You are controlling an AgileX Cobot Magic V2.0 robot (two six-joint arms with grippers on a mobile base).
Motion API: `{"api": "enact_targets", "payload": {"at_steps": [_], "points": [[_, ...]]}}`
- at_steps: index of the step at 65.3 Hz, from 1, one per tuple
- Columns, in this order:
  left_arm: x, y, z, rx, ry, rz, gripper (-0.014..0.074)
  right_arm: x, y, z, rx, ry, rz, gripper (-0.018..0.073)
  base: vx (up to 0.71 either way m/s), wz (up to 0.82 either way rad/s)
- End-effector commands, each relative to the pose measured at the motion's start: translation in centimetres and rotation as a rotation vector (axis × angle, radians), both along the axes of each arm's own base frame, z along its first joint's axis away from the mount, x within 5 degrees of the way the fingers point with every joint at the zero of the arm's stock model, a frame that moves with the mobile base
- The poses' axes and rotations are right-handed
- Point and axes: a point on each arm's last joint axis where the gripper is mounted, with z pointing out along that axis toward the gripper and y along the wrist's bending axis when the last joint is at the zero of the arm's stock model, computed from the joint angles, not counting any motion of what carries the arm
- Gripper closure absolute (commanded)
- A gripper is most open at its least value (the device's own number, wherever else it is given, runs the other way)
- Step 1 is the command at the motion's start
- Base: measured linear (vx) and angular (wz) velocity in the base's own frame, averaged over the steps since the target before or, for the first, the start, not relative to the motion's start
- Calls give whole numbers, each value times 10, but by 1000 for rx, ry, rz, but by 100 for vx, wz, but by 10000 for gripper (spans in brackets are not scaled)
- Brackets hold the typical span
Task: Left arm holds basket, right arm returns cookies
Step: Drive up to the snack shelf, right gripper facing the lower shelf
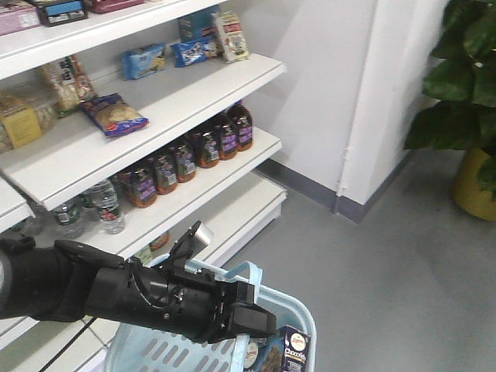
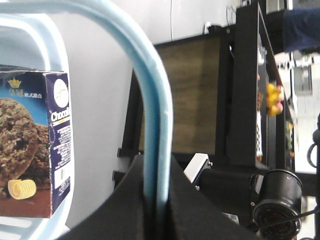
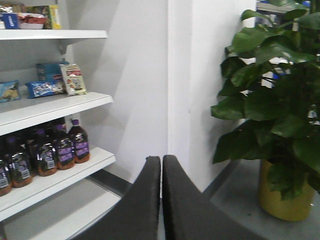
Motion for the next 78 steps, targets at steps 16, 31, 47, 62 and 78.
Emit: {"api": "enact_targets", "payload": {"at_steps": [16, 31, 47, 62, 78], "points": [[-1, -5, 26, -117, -30, -12, 603, -1, 0, 7, -21, -82, -7, 568, 19, 63], [-1, -5, 26, -117, -30, -12, 603, -1, 0, 7, -21, -82, -7, 568, 19, 62], [-1, -5, 26, -117, -30, -12, 603, -1, 0, 7, -22, -82, -7, 568, 17, 64], [-1, -5, 26, -117, -30, -12, 603, -1, 0, 7, -22, -82, -7, 568, 17, 65], [-1, -5, 26, -117, -30, -12, 603, -1, 0, 7, -22, -82, -7, 568, 15, 58]]}}
